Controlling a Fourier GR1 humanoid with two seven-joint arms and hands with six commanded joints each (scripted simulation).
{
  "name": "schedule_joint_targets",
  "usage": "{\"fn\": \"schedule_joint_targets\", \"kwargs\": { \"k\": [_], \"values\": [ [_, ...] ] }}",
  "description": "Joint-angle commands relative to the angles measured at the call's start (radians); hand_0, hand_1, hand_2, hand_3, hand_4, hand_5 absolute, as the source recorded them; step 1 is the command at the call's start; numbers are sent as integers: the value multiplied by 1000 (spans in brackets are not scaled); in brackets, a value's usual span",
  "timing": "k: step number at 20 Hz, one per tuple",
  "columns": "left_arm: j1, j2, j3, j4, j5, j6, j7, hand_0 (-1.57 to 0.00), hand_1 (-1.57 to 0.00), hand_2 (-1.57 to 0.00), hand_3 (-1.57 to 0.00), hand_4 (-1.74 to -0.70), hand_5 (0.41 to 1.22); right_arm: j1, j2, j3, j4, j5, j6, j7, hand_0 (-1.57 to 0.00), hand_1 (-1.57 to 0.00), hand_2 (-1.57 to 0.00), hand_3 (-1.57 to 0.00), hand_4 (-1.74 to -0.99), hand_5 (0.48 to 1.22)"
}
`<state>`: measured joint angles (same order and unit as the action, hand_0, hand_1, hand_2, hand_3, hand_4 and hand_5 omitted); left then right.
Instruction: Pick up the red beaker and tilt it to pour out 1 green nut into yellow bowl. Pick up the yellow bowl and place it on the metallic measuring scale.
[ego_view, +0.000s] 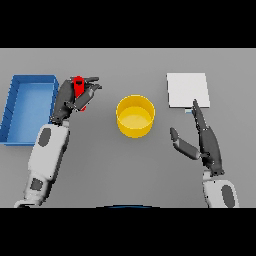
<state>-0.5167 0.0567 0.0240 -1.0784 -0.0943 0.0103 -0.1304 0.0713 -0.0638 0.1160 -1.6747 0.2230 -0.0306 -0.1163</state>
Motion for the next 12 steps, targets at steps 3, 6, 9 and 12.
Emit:
{"fn": "schedule_joint_targets", "kwargs": {
  "k": [3,6,9,12],
  "values": [
    [-41,25,-13,33,-23,-1,14,-1556,-1557,-1558,-1553,-1724,1138,8,-4,0,-12,6,-5,-23,1,1,1,1,-1219,661],
    [-79,60,-63,45,-85,-1,29,-1562,-1562,-1563,-1559,-1730,1134,8,-14,1,-25,12,-1,-21,1,1,1,1,-1210,664],
    [-118,112,-143,46,-175,-9,72,-1566,-1566,-1567,-1565,-1735,1120,17,-18,-1,-32,7,3,12,1,1,1,1,-1194,658],
    [-170,149,-240,51,-300,-41,141,-1569,-1569,-1569,-1568,-1738,1127,-6,-17,0,-19,11,4,33,1,1,1,1,-1183,663]
  ]
}}
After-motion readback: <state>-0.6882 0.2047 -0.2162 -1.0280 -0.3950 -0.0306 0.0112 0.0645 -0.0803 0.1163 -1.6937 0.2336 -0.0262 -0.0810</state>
